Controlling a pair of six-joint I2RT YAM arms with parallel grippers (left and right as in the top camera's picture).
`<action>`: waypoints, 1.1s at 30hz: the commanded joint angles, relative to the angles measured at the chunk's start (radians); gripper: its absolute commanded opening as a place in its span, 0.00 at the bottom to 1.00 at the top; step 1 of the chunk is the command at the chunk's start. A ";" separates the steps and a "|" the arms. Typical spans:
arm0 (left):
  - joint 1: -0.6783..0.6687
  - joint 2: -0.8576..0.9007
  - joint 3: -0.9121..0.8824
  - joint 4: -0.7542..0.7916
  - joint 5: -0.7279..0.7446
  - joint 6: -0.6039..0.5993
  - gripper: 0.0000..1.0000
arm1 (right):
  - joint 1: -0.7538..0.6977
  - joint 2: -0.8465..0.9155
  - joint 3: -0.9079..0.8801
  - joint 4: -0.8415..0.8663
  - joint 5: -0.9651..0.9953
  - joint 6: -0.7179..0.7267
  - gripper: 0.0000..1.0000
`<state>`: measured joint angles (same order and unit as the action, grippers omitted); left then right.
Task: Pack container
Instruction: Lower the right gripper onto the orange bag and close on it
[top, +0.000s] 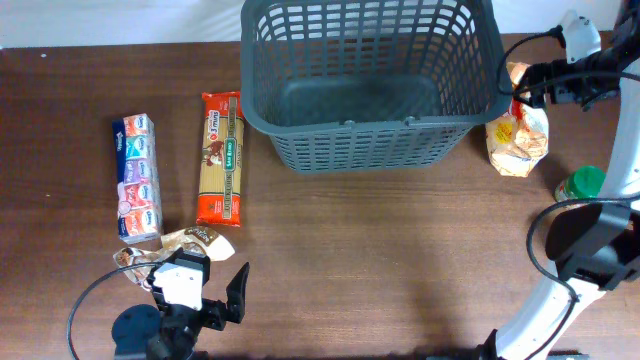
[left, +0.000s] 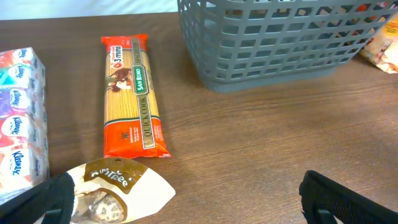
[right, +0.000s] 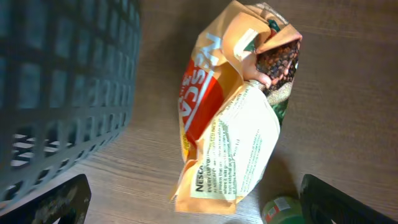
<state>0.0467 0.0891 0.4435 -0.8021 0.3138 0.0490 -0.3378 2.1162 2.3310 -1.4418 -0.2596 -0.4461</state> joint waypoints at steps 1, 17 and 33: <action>0.004 0.002 0.008 0.000 -0.006 0.005 0.99 | -0.004 0.029 0.005 0.012 0.018 -0.010 0.99; 0.004 0.002 0.008 0.000 -0.006 0.005 0.99 | -0.010 0.099 0.003 0.144 0.043 0.142 0.99; 0.004 0.002 0.008 0.000 -0.006 0.005 0.99 | -0.009 0.200 0.002 0.130 0.044 0.136 0.99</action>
<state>0.0467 0.0891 0.4435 -0.8024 0.3138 0.0490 -0.3443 2.2852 2.3310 -1.3083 -0.2256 -0.3107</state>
